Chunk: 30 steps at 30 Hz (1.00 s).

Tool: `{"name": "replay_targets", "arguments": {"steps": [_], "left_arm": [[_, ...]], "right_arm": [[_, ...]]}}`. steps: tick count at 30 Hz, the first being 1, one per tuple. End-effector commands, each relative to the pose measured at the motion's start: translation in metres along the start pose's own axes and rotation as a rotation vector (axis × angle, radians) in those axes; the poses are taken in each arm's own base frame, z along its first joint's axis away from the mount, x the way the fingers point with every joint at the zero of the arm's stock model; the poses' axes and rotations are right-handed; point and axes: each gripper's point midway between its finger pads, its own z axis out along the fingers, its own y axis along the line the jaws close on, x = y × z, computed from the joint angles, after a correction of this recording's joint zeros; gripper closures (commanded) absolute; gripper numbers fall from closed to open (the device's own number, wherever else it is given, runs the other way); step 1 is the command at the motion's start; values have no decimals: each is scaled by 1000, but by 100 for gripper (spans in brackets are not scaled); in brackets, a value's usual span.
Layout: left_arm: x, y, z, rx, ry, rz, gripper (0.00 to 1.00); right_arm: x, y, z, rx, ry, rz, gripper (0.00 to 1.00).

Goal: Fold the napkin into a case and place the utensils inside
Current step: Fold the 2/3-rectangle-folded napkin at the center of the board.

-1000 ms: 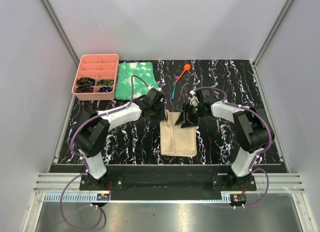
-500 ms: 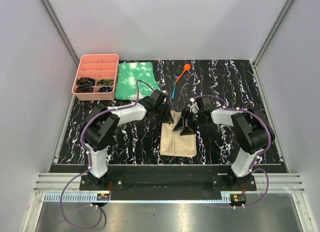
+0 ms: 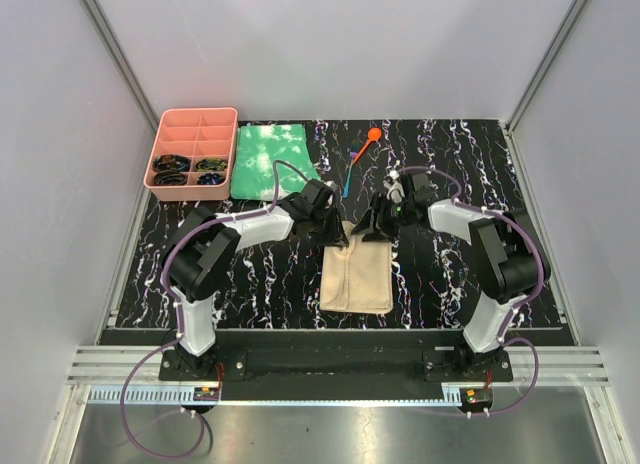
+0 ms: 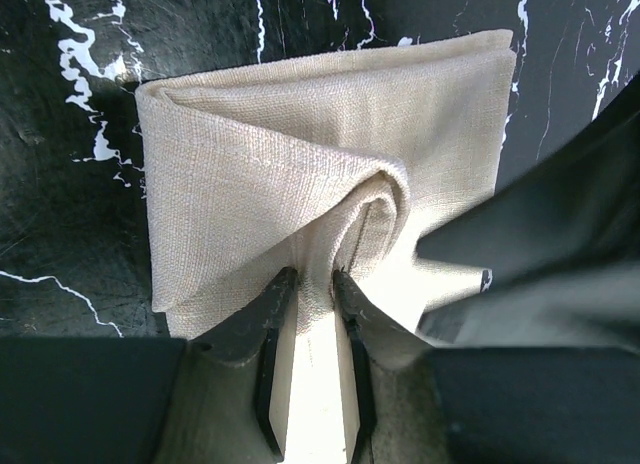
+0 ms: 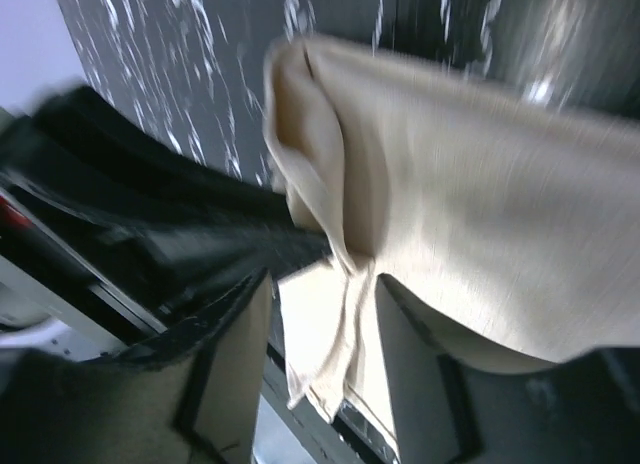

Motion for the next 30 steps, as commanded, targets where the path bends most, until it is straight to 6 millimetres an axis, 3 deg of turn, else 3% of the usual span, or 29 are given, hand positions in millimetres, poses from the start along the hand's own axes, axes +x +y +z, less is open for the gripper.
{"name": "replay_targets", "arguments": {"steps": [1,4,15,18,20,22,23,26,30], "left_arm": [[-14,-25,-9,78,-33,24,75],[-16,-28,-9,86,-33,24,75],[-20,-33,-9,96,-37,31,75],[-20,-36,-10,99,-37,40,75],[-20,-32,-13,77,-39,42,71],[-16,-26,-19,45,-53,70,60],[-17,-30,-32,45,-73,101,58],[-3,-29,-54,12,-95,161,52],[34,-28,-61,26,-23,182,58]], "right_arm": [[-31,8,2,3,-30,-44,48],[-35,10,7,-12,-1,-39,58],[-35,-1,17,8,14,-26,63],[-40,-7,22,30,4,-22,72],[-45,-7,24,39,-6,-21,81],[-50,-7,24,51,-24,-25,85],[-52,-8,24,57,-29,-24,87],[-54,-10,26,61,-24,-30,90],[-52,-13,31,54,-4,-28,93]]}}
